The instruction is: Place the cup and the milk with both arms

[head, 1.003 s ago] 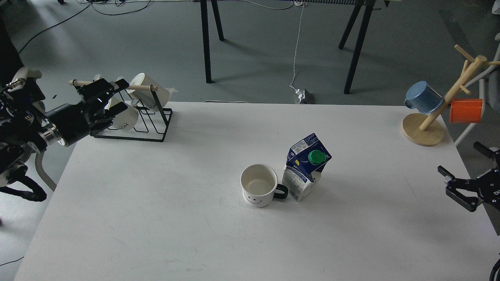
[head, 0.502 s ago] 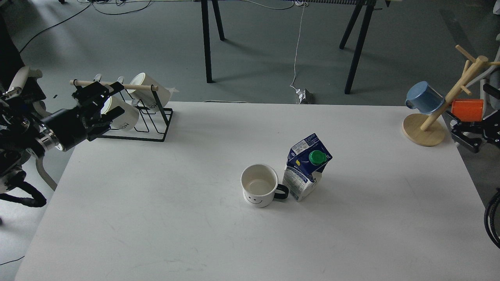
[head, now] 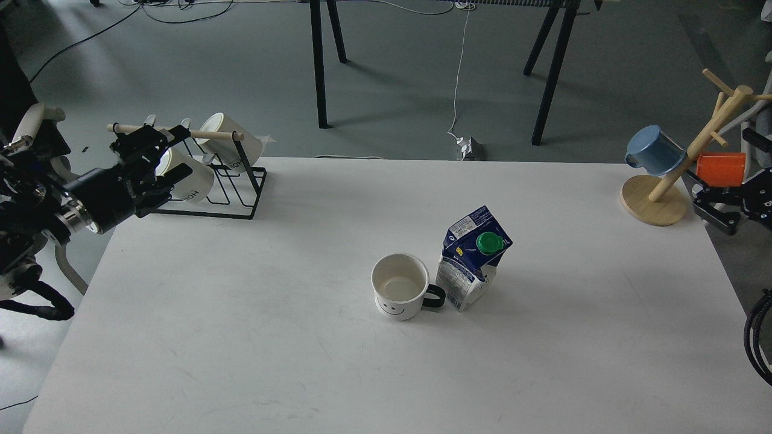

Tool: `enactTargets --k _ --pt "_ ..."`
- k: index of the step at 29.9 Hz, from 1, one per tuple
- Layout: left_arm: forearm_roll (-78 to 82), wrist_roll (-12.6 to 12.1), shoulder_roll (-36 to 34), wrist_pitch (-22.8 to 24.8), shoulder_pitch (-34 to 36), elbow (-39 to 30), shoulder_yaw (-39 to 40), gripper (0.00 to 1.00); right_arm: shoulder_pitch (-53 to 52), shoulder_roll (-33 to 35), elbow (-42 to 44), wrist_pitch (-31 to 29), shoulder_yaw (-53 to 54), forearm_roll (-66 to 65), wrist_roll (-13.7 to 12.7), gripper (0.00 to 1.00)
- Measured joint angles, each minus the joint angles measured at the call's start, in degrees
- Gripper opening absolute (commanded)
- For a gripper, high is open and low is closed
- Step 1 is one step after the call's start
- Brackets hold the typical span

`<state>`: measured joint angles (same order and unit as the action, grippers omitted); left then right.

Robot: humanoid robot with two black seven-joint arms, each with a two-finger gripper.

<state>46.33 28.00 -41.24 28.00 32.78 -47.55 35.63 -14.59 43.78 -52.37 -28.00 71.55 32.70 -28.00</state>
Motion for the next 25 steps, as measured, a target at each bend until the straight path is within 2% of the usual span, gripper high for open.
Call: enactTargets --k 25 --pt "-4.57 0.00 -1.97 0.00 -0.50 0.00 0.22 0.89 -2.18 -0.41 3.25 0.00 -2.97 -0.53 0.00 0.96"
